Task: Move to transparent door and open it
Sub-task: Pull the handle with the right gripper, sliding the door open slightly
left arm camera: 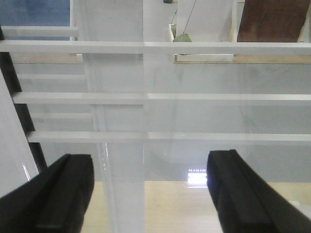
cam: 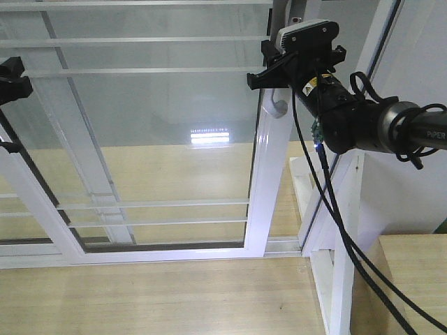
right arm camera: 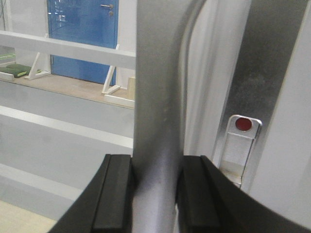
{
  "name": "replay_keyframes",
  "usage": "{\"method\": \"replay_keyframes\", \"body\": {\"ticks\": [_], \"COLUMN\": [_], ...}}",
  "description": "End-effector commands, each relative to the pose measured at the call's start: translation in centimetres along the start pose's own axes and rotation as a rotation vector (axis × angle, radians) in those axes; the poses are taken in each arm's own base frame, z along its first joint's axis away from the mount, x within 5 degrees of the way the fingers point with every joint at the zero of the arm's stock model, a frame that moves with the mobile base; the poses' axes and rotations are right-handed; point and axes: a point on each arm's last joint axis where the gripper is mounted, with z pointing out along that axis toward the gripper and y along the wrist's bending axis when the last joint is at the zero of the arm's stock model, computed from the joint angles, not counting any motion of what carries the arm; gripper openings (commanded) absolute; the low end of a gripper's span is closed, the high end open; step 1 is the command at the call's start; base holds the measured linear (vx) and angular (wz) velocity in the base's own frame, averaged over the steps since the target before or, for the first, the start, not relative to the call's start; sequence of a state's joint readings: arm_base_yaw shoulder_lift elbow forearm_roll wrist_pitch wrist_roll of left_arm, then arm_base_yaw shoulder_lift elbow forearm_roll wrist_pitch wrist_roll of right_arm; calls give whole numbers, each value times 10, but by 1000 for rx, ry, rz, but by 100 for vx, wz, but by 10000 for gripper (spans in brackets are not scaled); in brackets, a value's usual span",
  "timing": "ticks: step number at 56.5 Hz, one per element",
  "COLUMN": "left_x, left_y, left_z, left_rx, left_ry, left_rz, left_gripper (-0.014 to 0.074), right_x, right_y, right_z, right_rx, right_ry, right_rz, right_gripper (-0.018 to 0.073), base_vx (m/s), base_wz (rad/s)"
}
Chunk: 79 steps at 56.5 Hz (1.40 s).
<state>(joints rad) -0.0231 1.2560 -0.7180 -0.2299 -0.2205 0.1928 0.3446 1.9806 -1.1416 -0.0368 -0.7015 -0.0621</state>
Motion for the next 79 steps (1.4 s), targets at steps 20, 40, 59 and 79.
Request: {"method": "replay_keyframes", "body": {"ticks": [20, 40, 59, 79], "left_x": [-25, -25, -25, -24], "left_y": [2, 2, 2, 1], "left_z": [-6, -6, -6, -6], "left_rx": [-15, -15, -15, -14], "left_ry": [-134, -134, -135, -128], "left_rz": [-7, -7, -7, -7], "left_gripper": [586, 586, 586, 586], "right_x": [-49, -51, -65, -72], "right_y": [48, 67, 97, 94], "right_z": [-16, -19, -21, -19], "right_rx": [-160, -223, -328, -265], "right_ry": [-240, -266, -327, -289], "right_rz": [-107, -124, -176, -191], "right_gripper": [-6, -6, -6, -6], "base_vx": [0, 0, 0, 0], "base_wz": [0, 0, -1, 0]}}
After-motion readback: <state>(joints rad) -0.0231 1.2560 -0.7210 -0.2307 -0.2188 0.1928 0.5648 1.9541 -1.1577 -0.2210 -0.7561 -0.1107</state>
